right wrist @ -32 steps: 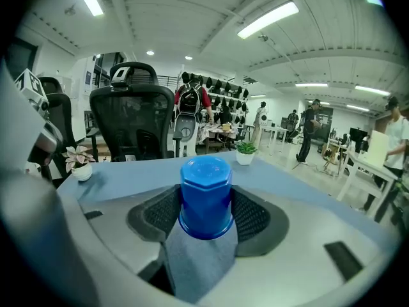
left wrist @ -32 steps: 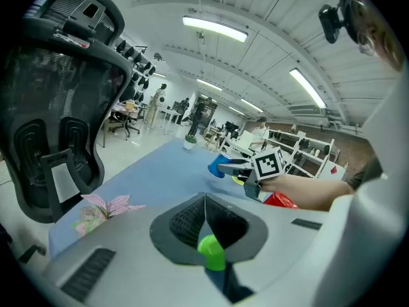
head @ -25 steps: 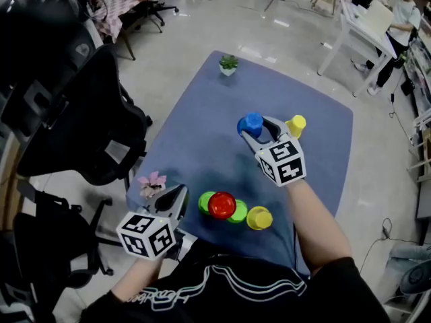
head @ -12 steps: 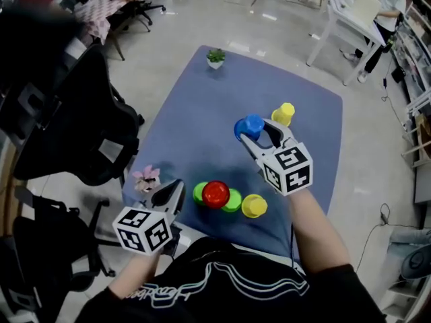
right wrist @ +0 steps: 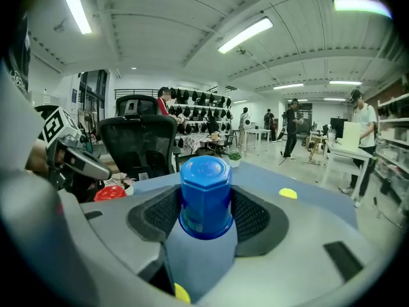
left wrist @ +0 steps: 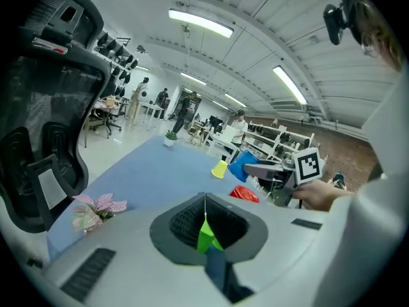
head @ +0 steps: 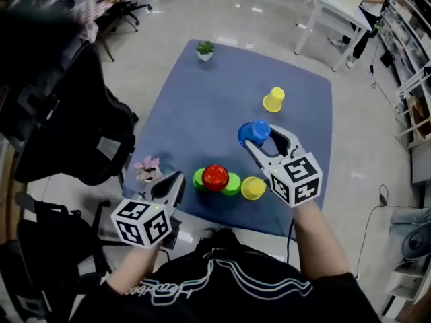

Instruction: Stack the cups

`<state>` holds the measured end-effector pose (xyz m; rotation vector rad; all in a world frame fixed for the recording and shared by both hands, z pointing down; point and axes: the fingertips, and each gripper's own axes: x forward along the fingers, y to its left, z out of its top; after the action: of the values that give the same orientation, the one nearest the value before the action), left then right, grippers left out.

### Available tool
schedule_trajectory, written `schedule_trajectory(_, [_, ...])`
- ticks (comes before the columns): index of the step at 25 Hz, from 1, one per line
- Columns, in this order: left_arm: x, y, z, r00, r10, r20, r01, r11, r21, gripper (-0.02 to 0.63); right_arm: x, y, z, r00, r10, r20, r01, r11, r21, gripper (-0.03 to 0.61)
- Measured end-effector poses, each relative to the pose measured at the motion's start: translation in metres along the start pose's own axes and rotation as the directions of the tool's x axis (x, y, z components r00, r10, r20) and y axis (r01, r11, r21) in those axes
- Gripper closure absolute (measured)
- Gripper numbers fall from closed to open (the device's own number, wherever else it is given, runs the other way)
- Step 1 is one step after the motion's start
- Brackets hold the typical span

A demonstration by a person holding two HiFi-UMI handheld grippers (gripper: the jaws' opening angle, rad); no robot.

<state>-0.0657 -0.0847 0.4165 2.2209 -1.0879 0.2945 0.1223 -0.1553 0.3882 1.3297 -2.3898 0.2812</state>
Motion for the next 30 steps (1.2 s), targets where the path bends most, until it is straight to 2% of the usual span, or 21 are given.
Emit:
schedule_trajectory(13, [-0.025,-0.016,-0.014,0.996,-0.085,-0.005,0.085,0.996,0.024,0.588,-0.053,0.052,-0.014,0.999,-0.036,-0.027,0.036,0.999,-0.015,0.318])
schedule_trajectory(30, [-0.049,-0.019,-0.021,0.992,-0.127,-0.018,0.127,0.990,0.066,0.588,-0.066,0.090,-0.053,0.993,-0.063,-0.097,0.063,0.998,-0.002,0.318])
